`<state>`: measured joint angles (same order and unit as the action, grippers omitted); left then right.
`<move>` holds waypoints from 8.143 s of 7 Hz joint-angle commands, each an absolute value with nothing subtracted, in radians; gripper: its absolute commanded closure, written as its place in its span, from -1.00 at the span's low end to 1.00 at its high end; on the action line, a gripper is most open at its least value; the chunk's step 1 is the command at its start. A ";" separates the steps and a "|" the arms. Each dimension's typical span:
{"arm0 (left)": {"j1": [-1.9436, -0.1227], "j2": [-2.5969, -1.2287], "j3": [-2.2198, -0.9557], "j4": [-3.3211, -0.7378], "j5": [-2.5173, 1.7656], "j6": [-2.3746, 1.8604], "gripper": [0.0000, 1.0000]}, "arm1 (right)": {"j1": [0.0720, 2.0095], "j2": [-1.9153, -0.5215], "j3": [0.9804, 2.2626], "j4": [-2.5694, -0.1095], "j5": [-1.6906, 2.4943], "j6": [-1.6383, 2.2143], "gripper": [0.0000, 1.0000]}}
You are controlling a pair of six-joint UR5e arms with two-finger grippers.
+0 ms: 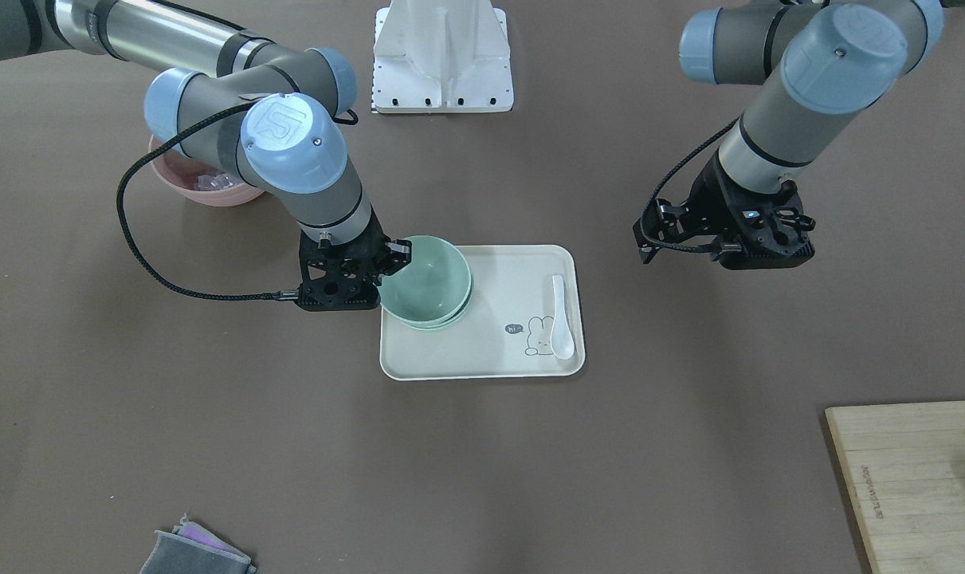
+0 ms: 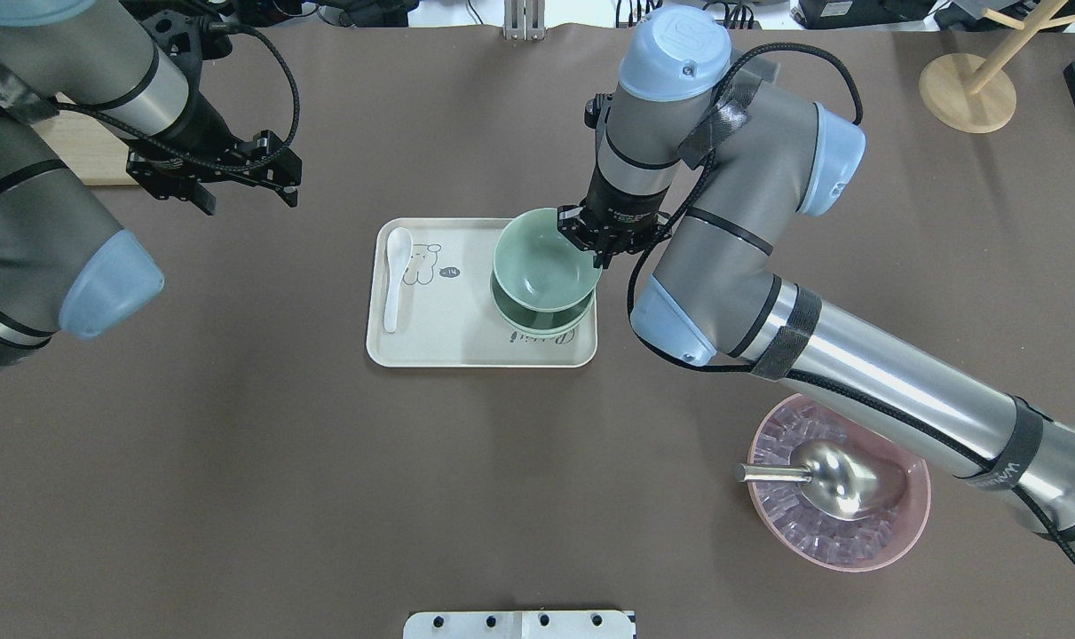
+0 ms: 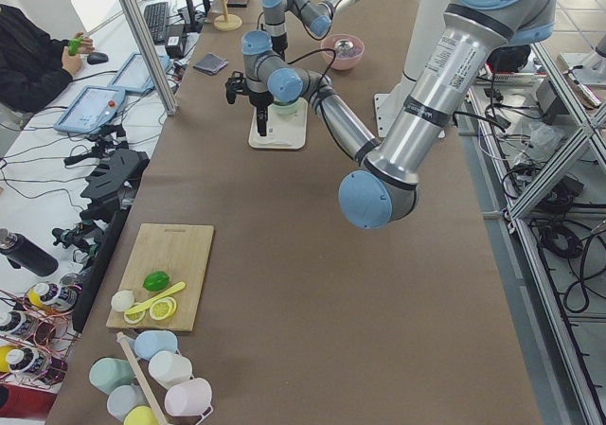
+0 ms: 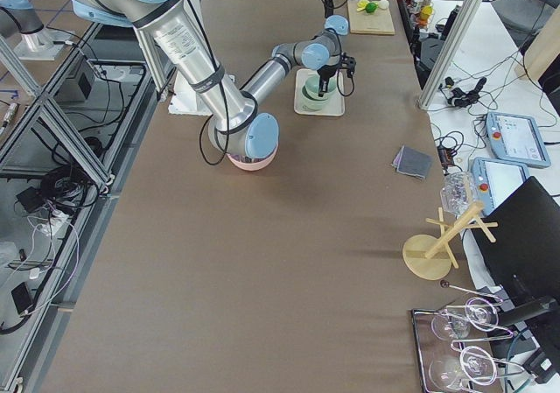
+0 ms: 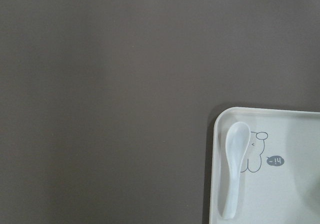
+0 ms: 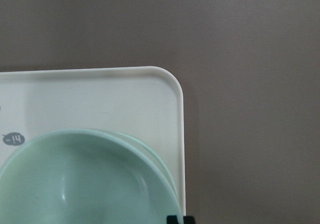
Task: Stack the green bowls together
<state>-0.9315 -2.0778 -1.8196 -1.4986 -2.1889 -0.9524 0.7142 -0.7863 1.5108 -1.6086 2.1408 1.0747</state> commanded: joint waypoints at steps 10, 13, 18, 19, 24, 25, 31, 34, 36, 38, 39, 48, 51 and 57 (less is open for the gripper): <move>-0.931 -2.082 -1.815 -1.499 -2.191 -0.957 -0.97 | 0.686 -0.781 1.485 -1.606 2.140 1.075 1.00; -0.928 -2.083 -1.813 -1.499 -2.192 -0.959 -0.97 | 0.686 -0.784 1.480 -1.605 2.138 1.072 1.00; -0.928 -2.083 -1.802 -1.502 -2.191 -0.960 -0.97 | 0.686 -0.782 1.443 -1.542 2.135 1.077 1.00; -0.928 -2.083 -1.799 -1.503 -2.191 -0.960 -0.97 | 0.686 -0.782 1.443 -1.540 2.135 1.077 1.00; -0.928 -2.083 -1.793 -1.509 -2.192 -0.954 -0.97 | 0.730 -0.782 1.498 -1.545 2.181 1.074 -1.00; -0.931 -2.083 -1.811 -1.505 -2.191 -0.953 -0.97 | 0.792 -0.788 1.543 -1.567 2.251 1.077 -1.00; -1.222 -1.835 -1.898 -1.497 -2.194 -0.578 -0.97 | 1.306 -1.153 1.731 -2.007 2.269 0.151 -1.00; -1.403 -1.781 -1.775 -1.500 -2.371 -0.388 -0.97 | 1.550 -1.314 1.380 -1.623 2.350 0.031 -1.00; -1.443 -1.708 -1.766 -1.528 -2.364 -0.261 -0.97 | 1.615 -1.356 1.278 -1.528 2.359 -0.021 -1.00; -1.443 -1.700 -1.738 -1.537 -2.291 -0.261 -0.97 | 1.647 -1.431 1.369 -1.589 2.368 -0.048 -1.00; -1.445 -1.675 -1.747 -1.537 -2.290 -0.262 -0.97 | 1.646 -1.443 1.459 -1.685 2.355 -0.046 -1.00; -1.526 -1.586 -1.684 -1.537 -2.249 -0.255 -0.97 | 1.609 -1.482 1.514 -1.746 2.333 -0.046 -1.00; -1.525 -1.589 -1.680 -1.539 -2.316 -0.256 -0.97 | 1.608 -1.480 1.516 -1.746 2.335 -0.045 -1.00; -1.523 -1.589 -1.677 -1.539 -2.315 -0.256 -0.97 | 1.608 -1.480 1.525 -1.746 2.336 -0.044 -1.00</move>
